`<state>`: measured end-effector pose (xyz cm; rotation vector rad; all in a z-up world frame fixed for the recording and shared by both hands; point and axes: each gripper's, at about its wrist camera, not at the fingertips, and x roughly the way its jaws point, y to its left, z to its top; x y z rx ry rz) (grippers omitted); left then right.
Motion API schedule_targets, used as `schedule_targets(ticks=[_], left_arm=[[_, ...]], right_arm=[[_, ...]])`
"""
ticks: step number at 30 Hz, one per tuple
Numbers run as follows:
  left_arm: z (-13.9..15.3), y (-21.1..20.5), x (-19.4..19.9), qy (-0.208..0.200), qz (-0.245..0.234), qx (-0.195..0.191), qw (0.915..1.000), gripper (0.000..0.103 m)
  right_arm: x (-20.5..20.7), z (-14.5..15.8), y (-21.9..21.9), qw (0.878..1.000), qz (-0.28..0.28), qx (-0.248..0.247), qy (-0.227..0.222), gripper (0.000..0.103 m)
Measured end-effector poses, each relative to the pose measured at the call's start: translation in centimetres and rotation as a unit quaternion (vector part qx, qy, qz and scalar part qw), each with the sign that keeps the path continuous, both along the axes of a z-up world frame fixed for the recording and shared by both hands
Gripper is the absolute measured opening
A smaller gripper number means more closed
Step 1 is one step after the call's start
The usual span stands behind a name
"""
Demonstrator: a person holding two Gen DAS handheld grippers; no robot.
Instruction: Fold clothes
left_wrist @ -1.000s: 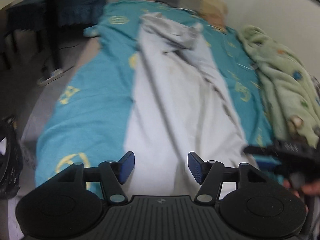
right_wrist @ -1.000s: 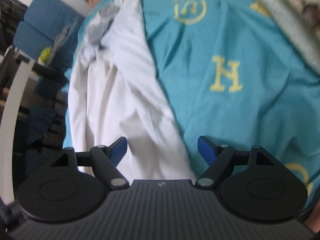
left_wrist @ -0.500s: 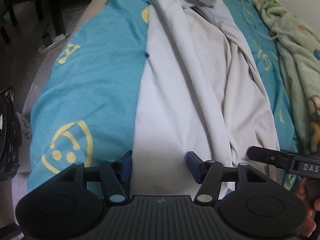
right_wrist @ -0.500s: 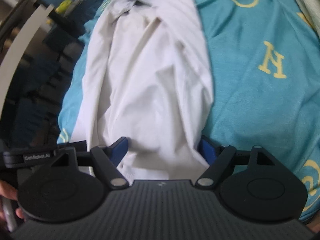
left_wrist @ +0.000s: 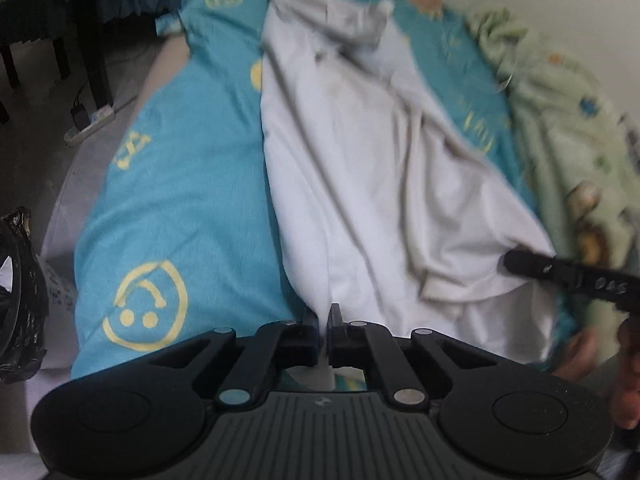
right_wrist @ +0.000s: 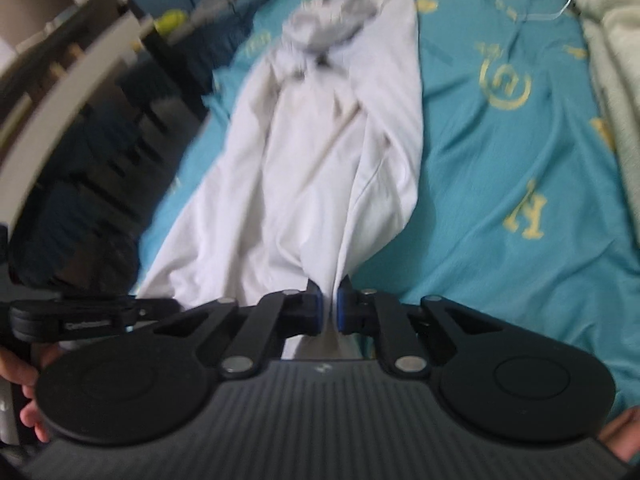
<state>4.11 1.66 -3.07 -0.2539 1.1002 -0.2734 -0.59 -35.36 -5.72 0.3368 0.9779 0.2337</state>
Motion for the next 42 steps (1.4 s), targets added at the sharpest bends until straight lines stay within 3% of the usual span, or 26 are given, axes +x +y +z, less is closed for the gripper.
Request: schedule_targets(ticks=[6,10,14,18,22,27,30,33,38,42], left_arm=[[9.4,2.8,-1.5,-0.075,0.042,-0.099,0.9913,0.003],[13.8,3.6,-3.7,-0.101,0.041,-0.131,0.9853,0.003],[15.4,3.8,-9.1,-0.107,0.027,-0.132,0.9851,0.003],[14.1,4.5,-14.6,-0.096,0.022,-0.140,0.9853,0.003],[12.9,5.6,-16.9,-0.108,0.029,-0.144,0.9832,0.003],[13.8,5.8,-13.6,-0.143,0.050,-0.154,0.9764,0.003],[13.8,5.3,-9.3,-0.163,0.067,-0.169,0.9698,0.003],[13.3,4.4,-4.3,-0.189,0.090,-0.154,0.9657,0.003],[10.3,3.5,4.3,-0.210,0.124,-0.139,0.9598,0.003],[6.7,3.1,10.5,-0.213,0.143,-0.113,0.9599,0.003]], right_arm=[[-0.3,6.6,-3.1,0.996,-0.018,0.066,-0.059,0.009],[-2.5,10.1,-4.7,0.993,-0.012,0.086,-0.085,0.009],[-7.1,11.2,-5.6,0.991,0.003,0.095,-0.091,0.009],[-12.6,10.2,-6.4,0.991,0.009,0.108,-0.081,0.009],[-15.4,9.6,-7.1,0.987,0.001,0.136,-0.080,0.009],[-13.2,10.6,-7.7,0.985,-0.019,0.141,-0.097,0.009],[-9.7,11.4,-7.9,0.982,-0.044,0.144,-0.115,0.009],[-5.2,11.4,-7.9,0.979,-0.067,0.141,-0.127,0.009],[3.0,9.1,-8.2,0.977,-0.108,0.131,-0.130,0.009],[8.3,5.9,-8.7,0.973,-0.140,0.134,-0.124,0.009]])
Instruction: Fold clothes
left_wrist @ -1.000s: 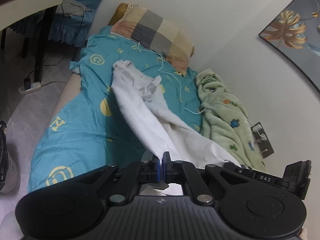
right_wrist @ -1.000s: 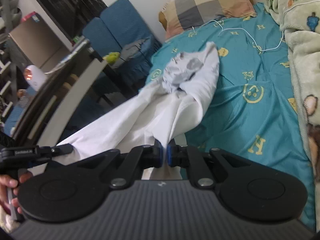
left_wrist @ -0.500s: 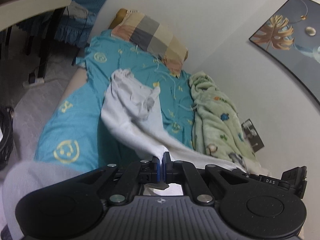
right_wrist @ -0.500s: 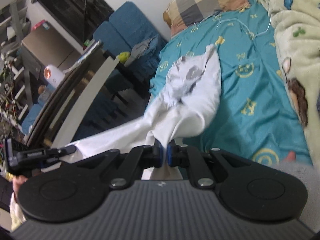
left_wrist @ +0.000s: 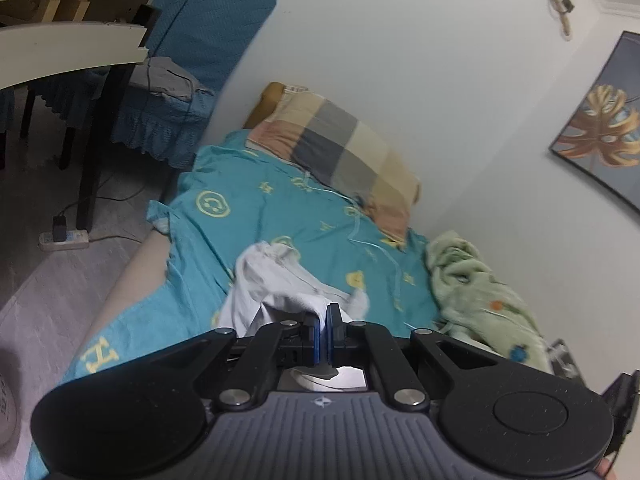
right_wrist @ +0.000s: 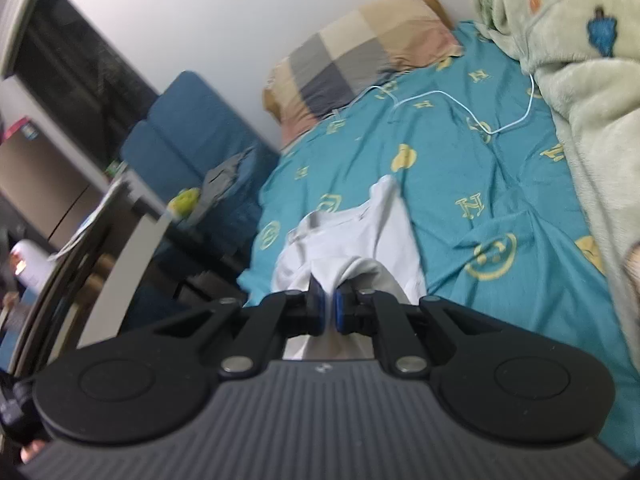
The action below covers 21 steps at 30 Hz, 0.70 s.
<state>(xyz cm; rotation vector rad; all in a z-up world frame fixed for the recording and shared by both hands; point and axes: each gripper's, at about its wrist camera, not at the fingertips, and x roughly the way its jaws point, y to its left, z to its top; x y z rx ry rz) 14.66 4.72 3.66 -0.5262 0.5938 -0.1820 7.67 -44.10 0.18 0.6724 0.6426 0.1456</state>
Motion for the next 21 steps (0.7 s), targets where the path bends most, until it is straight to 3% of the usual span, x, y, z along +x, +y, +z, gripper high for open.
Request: schedule_targets(ticks=[5,13,18,21], left_arm=[[-5.8,-0.4,5.9,0.005,0.002,0.004,1.0000,0.003],[-14.6,-2.4,10.7,0.070,-0.035,0.047,0.9958,0.004],[-16.5,-2.9,10.9,0.089,-0.055,0.067,0.9922,0.007],[-15.7,-2.8,10.0,0.094,-0.058,0.066,0.9916,0.024]], right_arm=[[4.4,-4.8,0.6,1.000,-0.010,-0.020,0.020,0.009],[8.9,-12.3,3.2,0.995,0.029,-0.046,0.089,0.010],[9.1,-13.2,3.7,0.993,0.028,-0.059,0.099,0.011],[8.7,-12.6,3.3,0.994,0.016,-0.046,0.095,0.017]])
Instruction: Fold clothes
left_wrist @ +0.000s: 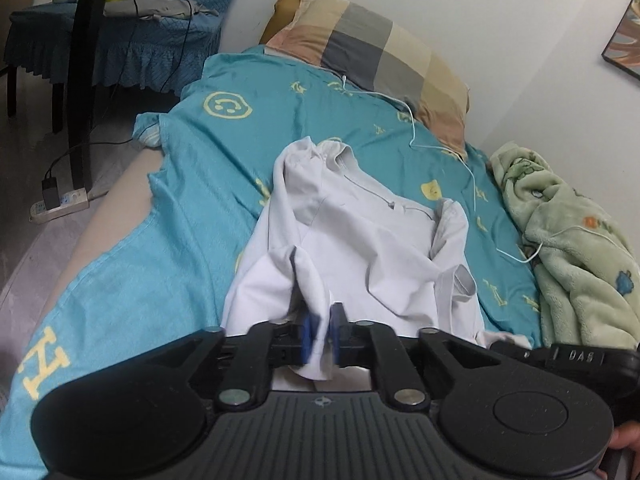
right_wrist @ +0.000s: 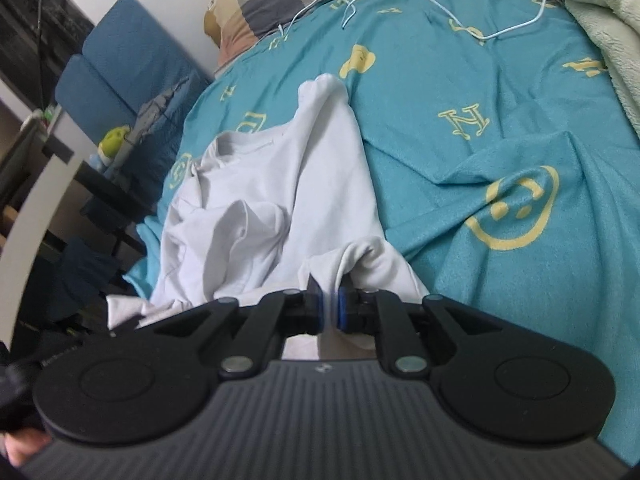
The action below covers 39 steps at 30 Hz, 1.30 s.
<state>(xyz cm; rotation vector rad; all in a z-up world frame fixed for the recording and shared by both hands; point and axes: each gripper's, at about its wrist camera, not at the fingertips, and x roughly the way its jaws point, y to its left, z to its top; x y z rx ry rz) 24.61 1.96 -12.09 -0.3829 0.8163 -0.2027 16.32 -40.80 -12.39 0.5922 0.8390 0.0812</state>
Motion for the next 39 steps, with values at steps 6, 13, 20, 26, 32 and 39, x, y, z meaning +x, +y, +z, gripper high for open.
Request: schedule_targets(ticks=[6,13,20,26,32,39], left_arm=[[3.1,0.0,-5.4,-0.001,-0.005,-0.011,0.9999,0.051],[4.3,0.3,-11.5,0.059,0.027,-0.087,0.9941,0.063],[1.0,0.8,-15.3,0.145,0.052,-0.152,0.9764,0.071],[-3.2,1.5,-14.2,0.204,0.083,-0.212,0.9520,0.070],[-5.0,2.8,-13.5,0.201,0.130,-0.294,0.9252,0.068],[-5.5,4.1,-14.2,0.189,0.174,-0.312,0.9148,0.033]], right_arm=[[-3.3,3.0,-0.9,0.998,-0.036,0.034,-0.037,0.066],[-10.0,4.1,-1.7,0.993,-0.075,0.092,-0.002,0.068],[-15.2,-1.0,-2.2,0.954,-0.143,0.248,0.089,0.067],[-14.8,-3.6,-0.1,0.939,-0.133,0.281,0.143,0.067],[-13.7,-4.1,0.4,0.944,-0.148,0.268,0.126,0.064],[-13.5,-3.0,-0.1,0.955,-0.162,0.232,0.088,0.015]])
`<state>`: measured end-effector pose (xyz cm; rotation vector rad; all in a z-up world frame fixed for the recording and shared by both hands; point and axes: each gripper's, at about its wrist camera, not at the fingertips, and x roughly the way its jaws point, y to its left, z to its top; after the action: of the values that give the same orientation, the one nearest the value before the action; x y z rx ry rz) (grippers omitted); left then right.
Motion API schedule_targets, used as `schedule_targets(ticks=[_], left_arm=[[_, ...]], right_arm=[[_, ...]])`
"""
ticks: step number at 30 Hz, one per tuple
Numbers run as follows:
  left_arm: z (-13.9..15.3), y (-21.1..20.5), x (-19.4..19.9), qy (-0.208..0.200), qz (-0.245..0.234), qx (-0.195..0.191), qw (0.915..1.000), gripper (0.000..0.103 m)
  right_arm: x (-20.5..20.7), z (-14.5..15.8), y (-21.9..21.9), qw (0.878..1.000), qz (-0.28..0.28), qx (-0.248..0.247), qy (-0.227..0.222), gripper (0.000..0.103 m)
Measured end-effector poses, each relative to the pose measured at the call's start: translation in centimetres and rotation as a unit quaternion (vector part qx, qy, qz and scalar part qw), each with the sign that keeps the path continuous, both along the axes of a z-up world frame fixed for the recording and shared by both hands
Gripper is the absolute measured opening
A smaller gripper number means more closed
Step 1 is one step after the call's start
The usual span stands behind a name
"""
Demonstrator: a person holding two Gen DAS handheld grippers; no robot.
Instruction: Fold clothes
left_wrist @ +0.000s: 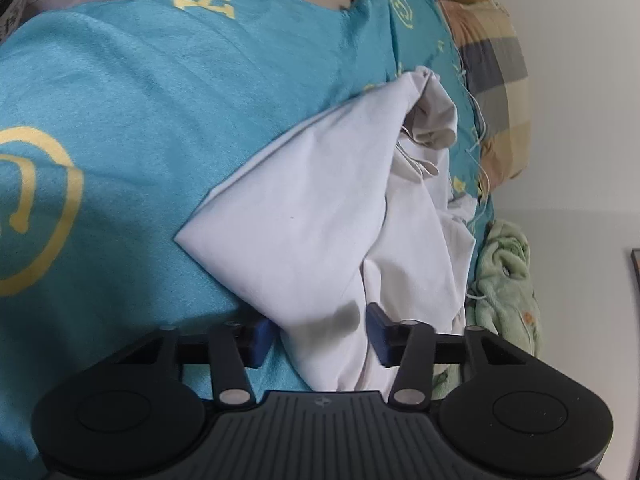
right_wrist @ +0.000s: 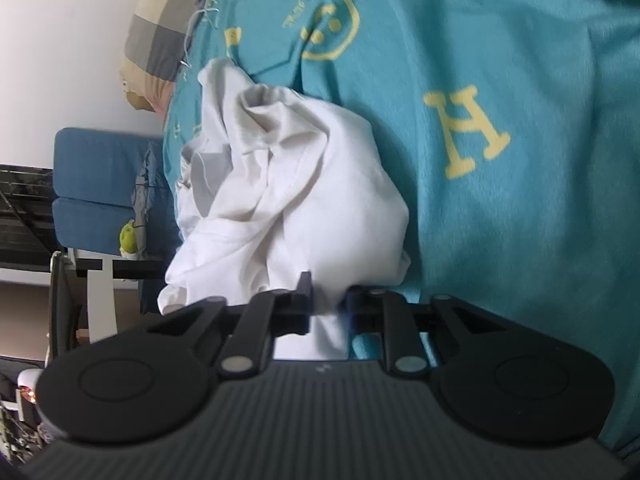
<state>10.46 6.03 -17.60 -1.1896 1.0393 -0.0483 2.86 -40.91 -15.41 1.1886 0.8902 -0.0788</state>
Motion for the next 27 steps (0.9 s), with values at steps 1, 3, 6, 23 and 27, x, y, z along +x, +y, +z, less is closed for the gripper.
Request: schedule_targets(ticks=[1,3,6,23,27], left_arm=[[0.1,0.2,-0.2,-0.004,0.004,-0.001,1.0000,0.025],[0.6,0.4,-0.5,-0.015,0.010,0.003,0.9998,0.017],[2.0,0.6,-0.9,-0.042,0.011,0.023,0.9988,0.010],[19.1,-1.4,-8.8,-0.172,-0.024,0.068,0.9824,0.007],[19.5,-0.5,-14.3,-0.156,-0.024,0.053,0.9860,0.007]], right_arm=[[0.0,0.3,0.0,1.000,0.002,-0.007,-0.007,0.013],[0.1,1.1,0.0,0.999,0.008,-0.022,-0.028,0.011],[0.1,2.8,0.2,0.996,0.019,-0.050,-0.074,0.010],[-6.2,14.4,-0.8,0.984,0.036,-0.066,-0.160,0.009],[-10.7,14.5,-0.6,0.987,0.032,-0.052,-0.149,0.009]])
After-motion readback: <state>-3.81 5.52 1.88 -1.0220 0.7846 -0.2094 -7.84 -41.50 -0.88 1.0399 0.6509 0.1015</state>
